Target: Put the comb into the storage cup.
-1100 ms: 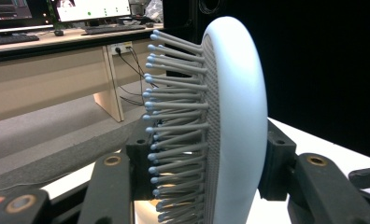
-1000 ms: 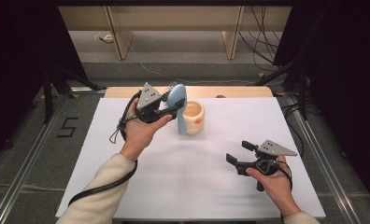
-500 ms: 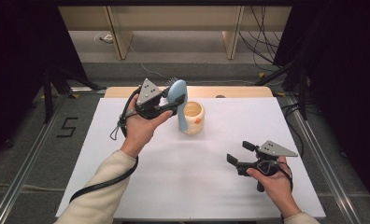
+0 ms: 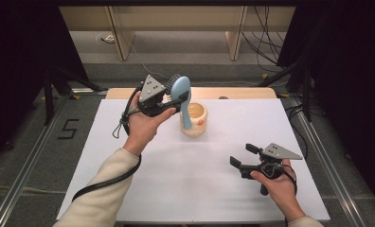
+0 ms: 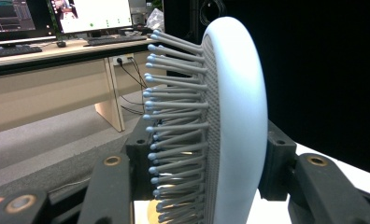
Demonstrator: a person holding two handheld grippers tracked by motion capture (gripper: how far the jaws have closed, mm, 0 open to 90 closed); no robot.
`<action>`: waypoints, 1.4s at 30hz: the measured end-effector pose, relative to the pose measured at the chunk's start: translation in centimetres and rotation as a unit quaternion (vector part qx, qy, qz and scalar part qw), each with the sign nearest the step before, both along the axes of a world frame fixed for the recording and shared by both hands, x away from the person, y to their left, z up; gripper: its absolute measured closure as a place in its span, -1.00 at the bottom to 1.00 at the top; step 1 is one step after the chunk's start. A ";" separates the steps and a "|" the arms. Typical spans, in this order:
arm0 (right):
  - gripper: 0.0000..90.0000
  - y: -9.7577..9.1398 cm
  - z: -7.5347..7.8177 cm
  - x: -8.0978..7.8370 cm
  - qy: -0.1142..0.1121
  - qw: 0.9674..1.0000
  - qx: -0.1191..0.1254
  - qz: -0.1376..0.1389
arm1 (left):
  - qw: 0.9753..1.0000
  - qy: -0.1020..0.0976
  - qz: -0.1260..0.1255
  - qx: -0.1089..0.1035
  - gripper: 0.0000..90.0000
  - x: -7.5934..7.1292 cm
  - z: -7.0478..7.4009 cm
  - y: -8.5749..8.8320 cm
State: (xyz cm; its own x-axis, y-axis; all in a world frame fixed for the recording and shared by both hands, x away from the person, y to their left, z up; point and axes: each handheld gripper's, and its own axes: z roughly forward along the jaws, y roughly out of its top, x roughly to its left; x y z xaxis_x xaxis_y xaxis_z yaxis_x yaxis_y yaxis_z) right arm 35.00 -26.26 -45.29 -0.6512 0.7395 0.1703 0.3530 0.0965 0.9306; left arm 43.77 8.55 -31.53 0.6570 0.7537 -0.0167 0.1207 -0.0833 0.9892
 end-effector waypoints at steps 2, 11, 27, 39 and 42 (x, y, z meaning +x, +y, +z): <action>-0.72 0.0 0.0 0.0 0.000 1.000 0.000 0.000 | 1.000 0.001 -0.001 -0.002 0.12 0.0 0.0 0.0; -0.72 0.0 0.0 0.0 -0.001 1.000 -0.001 -0.001 | 1.000 -0.005 -0.002 0.000 0.12 0.2 0.5 -0.1; -0.72 0.0 0.1 -0.1 -0.001 1.000 0.002 -0.002 | 1.000 -0.012 -0.002 0.004 0.12 0.8 1.0 -0.4; -0.72 0.0 0.0 -0.1 -0.003 1.000 0.001 -0.001 | 1.000 -0.015 0.002 0.003 0.12 1.4 1.4 -0.7; -0.72 0.0 0.1 -0.1 -0.002 1.000 0.003 -0.001 | 1.000 -0.015 0.002 0.001 0.12 1.5 1.4 -0.8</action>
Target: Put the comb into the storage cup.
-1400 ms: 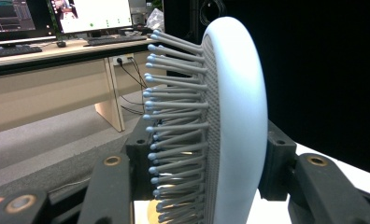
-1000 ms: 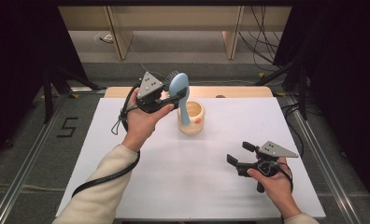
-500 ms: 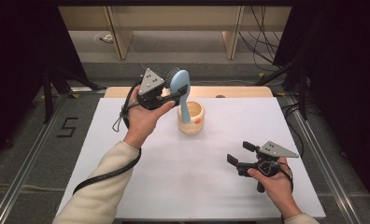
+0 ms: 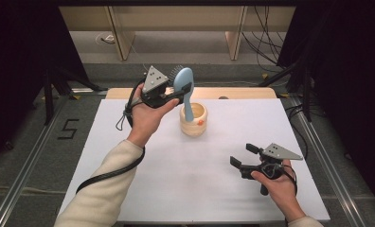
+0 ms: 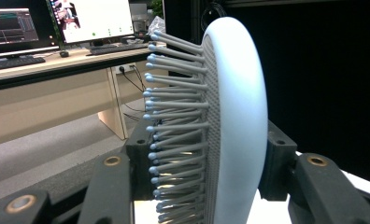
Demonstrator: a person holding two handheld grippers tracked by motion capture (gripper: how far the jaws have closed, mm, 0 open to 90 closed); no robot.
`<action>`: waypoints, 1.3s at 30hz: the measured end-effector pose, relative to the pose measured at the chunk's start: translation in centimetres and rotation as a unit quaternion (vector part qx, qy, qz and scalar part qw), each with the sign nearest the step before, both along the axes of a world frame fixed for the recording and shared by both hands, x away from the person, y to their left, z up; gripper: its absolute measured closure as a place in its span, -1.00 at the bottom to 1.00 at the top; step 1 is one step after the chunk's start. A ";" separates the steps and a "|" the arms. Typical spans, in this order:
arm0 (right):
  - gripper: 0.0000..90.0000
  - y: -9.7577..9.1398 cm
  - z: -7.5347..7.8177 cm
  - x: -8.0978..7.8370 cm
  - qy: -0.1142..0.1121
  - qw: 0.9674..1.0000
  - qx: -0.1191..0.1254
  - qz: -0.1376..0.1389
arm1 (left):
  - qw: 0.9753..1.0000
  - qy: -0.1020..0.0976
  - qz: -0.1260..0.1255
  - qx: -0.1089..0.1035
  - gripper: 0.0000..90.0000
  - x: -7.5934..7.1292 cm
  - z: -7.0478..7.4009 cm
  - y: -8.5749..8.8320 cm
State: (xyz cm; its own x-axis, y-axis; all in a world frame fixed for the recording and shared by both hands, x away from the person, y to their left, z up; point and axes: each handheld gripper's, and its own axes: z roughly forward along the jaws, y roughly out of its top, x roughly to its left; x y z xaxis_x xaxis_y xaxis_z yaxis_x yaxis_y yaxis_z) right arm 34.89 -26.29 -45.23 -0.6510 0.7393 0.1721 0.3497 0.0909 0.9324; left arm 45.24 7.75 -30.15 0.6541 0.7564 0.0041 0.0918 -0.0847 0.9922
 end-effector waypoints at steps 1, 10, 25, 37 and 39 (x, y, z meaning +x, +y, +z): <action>-0.72 0.0 0.0 0.0 0.000 1.000 0.000 0.000 | 1.000 -0.001 0.000 0.001 0.12 0.0 0.0 0.0; -0.72 0.0 0.0 0.0 -0.001 1.000 0.001 0.001 | 1.000 -0.001 0.004 0.007 0.12 0.5 0.1 -0.2; -0.72 0.0 0.0 0.0 -0.001 1.000 0.000 0.001 | 1.000 -0.004 0.009 0.005 0.12 1.0 0.4 -0.2; -0.71 0.0 0.0 0.0 0.000 1.000 0.001 0.002 | 1.000 -0.010 0.010 0.004 0.11 1.4 0.8 -0.4; -0.71 -0.1 0.0 0.0 -0.002 1.000 0.001 0.002 | 1.000 -0.009 0.011 0.005 0.11 1.4 0.9 -0.5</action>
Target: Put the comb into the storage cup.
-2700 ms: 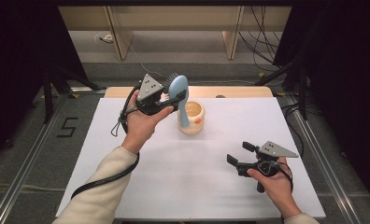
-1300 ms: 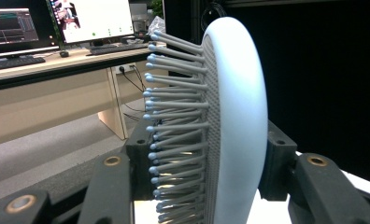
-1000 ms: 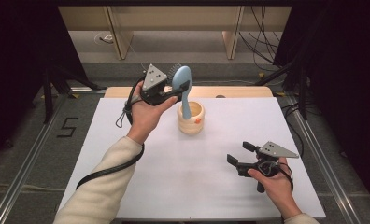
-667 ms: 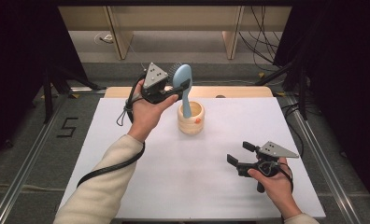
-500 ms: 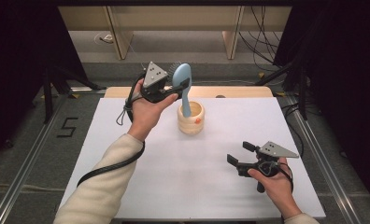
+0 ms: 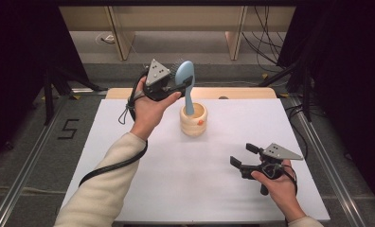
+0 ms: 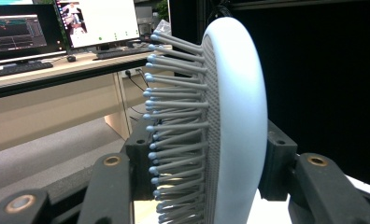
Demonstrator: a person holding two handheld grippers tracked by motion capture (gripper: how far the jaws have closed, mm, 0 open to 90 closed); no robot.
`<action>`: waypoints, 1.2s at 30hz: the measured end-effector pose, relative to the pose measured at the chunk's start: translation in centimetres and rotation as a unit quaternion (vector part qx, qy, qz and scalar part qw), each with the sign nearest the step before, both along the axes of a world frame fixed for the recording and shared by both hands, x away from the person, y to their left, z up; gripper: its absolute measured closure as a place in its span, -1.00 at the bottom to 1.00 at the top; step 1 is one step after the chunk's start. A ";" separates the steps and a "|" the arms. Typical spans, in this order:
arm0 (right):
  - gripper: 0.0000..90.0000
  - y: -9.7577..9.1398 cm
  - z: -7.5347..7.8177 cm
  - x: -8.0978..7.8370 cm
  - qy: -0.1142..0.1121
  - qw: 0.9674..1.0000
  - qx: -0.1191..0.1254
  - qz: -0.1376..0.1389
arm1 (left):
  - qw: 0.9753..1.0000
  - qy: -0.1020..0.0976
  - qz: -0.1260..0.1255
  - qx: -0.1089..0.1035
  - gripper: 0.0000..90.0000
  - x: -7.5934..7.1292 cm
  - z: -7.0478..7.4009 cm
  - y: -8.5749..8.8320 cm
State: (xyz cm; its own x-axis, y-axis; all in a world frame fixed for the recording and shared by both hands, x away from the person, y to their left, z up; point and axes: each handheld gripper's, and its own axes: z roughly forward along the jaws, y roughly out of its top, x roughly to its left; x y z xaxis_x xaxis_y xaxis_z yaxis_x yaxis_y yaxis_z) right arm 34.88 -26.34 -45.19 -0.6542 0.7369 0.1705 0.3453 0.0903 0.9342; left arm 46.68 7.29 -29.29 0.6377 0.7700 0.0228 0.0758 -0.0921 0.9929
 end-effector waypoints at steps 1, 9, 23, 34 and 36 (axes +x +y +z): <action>-0.72 0.0 0.0 0.0 0.000 1.000 0.000 0.000 | 1.000 0.000 0.000 0.001 0.11 0.0 0.0 0.0; -0.71 0.0 0.0 0.0 -0.001 1.000 0.001 0.001 | 1.000 0.002 0.002 0.000 0.11 0.4 0.0 -0.2; -0.71 0.0 -0.1 0.0 0.002 1.000 0.000 0.002 | 1.000 0.003 0.007 0.003 0.11 0.9 -0.1 -0.4; -0.71 0.0 -0.1 0.0 0.001 1.000 0.001 0.003 | 1.000 0.002 0.009 0.006 0.10 1.4 -0.2 -0.7; -0.71 0.0 -0.1 0.1 -0.001 1.000 0.000 0.003 | 1.000 0.003 0.009 0.007 0.10 1.5 -0.2 -0.7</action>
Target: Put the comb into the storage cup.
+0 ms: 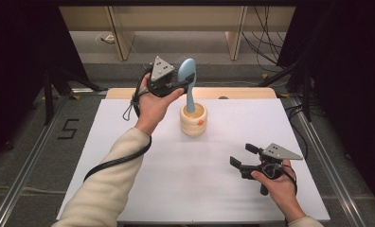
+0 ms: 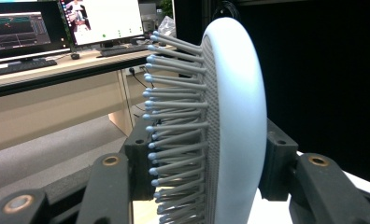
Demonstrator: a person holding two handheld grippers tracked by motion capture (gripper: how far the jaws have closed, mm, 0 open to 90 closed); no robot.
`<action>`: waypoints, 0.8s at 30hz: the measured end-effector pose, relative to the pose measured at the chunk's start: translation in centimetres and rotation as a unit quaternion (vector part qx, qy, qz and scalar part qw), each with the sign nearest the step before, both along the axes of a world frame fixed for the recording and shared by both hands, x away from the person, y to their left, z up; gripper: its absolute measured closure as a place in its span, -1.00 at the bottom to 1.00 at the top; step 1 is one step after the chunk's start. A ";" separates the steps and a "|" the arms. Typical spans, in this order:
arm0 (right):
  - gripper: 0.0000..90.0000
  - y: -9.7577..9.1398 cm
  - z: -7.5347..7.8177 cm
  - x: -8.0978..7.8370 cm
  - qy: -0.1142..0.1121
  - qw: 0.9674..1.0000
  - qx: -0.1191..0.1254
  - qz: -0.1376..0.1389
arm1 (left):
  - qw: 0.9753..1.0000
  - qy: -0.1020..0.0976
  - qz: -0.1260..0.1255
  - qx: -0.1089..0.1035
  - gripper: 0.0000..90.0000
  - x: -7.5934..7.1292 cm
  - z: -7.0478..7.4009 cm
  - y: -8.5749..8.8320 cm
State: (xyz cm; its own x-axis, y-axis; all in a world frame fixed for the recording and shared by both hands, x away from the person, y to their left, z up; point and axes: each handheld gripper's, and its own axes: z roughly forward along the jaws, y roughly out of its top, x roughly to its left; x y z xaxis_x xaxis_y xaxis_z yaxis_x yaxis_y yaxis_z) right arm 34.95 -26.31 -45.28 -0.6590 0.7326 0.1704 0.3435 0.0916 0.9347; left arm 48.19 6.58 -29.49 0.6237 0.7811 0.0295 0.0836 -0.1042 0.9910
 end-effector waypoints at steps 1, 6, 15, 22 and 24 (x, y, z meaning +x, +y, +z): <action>-0.71 0.0 0.0 0.0 0.000 1.000 0.000 -0.001 | 1.000 0.001 0.000 0.000 0.10 0.0 0.0 0.0; -0.71 0.0 0.0 -0.1 0.002 1.000 0.001 0.000 | 1.000 0.000 -0.002 0.004 0.10 0.2 -0.1 -0.1; -0.71 0.0 0.0 0.0 0.001 1.000 0.000 0.000 | 1.000 0.000 -0.002 0.007 0.10 0.5 -0.1 -0.4; -0.71 0.0 0.0 -0.1 0.002 1.000 0.001 0.001 | 1.000 0.003 -0.001 0.004 0.10 0.8 -0.2 -0.6; -0.71 0.0 0.0 0.0 0.000 1.000 0.000 0.002 | 1.000 0.004 -0.001 0.006 0.10 0.9 -0.3 -0.7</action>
State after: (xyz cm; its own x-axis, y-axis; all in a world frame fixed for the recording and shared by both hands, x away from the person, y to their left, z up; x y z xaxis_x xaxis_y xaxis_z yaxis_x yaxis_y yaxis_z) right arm 34.91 -26.28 -45.31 -0.6618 0.7302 0.1698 0.3429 0.0934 0.9347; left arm 49.05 5.89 -29.78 0.6256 0.7794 0.0339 0.0910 -0.1161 0.9891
